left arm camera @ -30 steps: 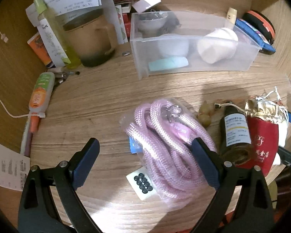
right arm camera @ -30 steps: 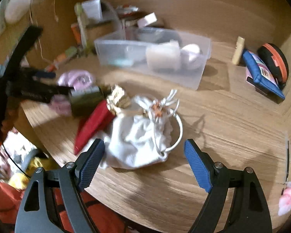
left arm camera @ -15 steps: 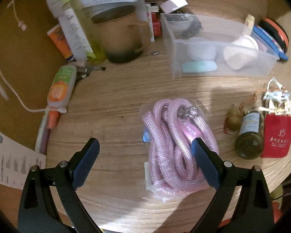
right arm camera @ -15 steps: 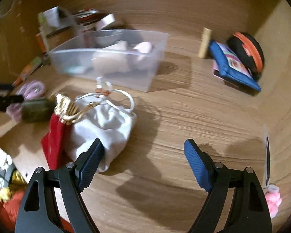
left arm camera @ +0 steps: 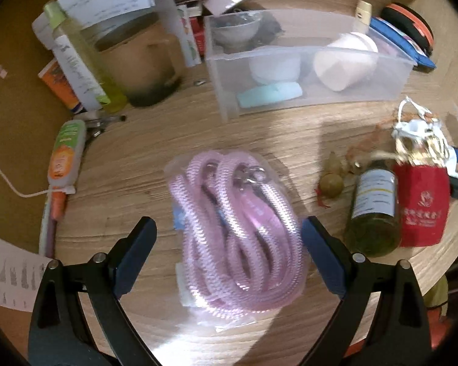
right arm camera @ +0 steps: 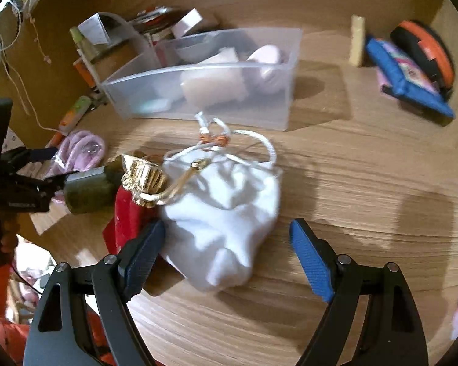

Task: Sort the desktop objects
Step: 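Grasp the bagged pink rope with the left tool while the right tool grasps the white pouch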

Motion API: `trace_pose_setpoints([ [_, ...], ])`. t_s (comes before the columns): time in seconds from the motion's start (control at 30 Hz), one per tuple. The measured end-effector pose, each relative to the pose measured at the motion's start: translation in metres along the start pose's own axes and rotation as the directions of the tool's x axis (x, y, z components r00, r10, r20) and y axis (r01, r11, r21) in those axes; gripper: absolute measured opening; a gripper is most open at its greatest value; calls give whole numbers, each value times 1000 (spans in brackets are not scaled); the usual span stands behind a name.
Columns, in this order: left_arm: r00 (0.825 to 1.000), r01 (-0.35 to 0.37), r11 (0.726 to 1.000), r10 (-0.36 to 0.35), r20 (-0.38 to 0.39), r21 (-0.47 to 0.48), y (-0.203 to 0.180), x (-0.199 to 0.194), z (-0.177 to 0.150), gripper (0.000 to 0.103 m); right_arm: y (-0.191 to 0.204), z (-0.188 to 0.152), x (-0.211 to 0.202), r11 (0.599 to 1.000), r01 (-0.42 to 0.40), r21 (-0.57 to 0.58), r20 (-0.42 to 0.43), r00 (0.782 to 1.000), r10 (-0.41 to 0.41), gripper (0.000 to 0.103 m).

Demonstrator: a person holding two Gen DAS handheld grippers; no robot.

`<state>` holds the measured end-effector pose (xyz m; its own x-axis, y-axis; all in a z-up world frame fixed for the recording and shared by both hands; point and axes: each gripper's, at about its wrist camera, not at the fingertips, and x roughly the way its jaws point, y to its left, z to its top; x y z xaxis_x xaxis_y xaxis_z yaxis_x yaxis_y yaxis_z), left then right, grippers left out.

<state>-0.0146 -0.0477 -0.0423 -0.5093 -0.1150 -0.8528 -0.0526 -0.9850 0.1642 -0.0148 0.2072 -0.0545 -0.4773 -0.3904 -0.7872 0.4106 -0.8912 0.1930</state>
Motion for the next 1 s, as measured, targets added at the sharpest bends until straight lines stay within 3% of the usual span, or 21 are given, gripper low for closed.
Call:
trace_pose_setpoints([
  [0.2,999,16,1000,-15,-42,21,-6,15,-2,100,9,8,13,1000,-1,-11,-4,1000,1,82],
  [0.23,999,26,1000,-26,-22,6,-4,15,-2,101,11,8,14,1000,5,-19,-2,1000,-5,82],
  [0.43,997,73,996,-74,-20,-50,10,23,1,101,6,8,8,999,-20,-25,7,1000,20,62],
  [0.53,995,98,993,-99,-3,-70,15,24,2,91,2,8,-1,999,-17,-29,23,1000,17,52],
  [0.7,997,70,995,-69,27,-67,17,17,3,69,-1,7,-21,994,88,-71,80,993,-83,47],
  [1.0,989,99,991,-88,120,-93,22,-9,17,63,-4,25,-56,982,173,-79,218,964,-152,47],
])
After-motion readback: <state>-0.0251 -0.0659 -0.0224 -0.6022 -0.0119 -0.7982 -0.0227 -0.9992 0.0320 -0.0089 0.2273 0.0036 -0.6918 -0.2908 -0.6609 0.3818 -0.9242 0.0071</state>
